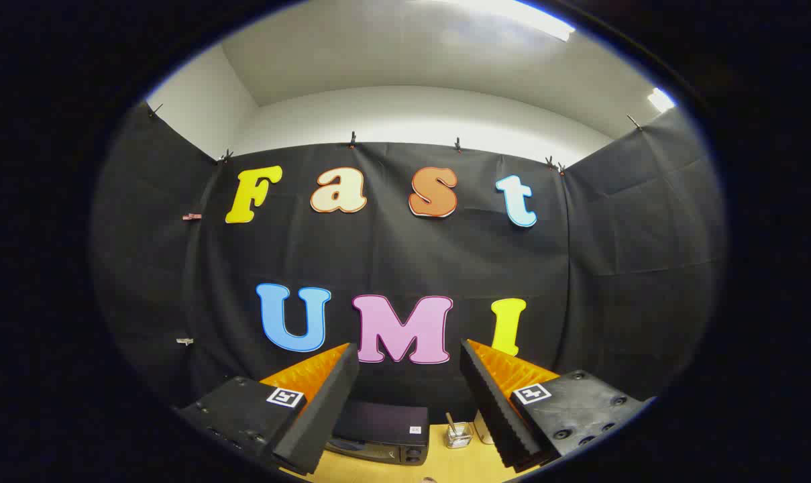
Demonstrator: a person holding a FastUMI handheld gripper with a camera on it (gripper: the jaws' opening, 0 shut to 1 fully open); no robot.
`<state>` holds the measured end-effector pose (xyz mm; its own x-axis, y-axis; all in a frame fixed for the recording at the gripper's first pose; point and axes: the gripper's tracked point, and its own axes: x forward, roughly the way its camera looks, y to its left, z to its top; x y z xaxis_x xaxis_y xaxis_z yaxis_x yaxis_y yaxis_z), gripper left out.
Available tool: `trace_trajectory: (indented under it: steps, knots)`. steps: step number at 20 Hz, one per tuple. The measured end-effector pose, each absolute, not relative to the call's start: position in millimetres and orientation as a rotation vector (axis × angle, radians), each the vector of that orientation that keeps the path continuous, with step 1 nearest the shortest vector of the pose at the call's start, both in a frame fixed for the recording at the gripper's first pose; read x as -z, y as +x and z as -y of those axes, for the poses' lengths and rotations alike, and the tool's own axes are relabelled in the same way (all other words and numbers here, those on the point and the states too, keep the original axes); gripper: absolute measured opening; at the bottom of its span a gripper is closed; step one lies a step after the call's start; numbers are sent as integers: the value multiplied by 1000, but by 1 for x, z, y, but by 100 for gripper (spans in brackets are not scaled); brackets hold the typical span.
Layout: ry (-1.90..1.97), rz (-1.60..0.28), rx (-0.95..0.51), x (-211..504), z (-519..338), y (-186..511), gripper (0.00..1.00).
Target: Open the toaster oven, put the food inside, and close the toaster oven door.
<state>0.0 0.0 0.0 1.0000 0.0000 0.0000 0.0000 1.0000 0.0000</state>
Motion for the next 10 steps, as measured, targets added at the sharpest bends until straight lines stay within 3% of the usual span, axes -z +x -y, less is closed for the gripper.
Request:
trace_trajectory:
  steps: [10]
  knots:
    - [6, 21, 33, -12, 10, -16, 97]
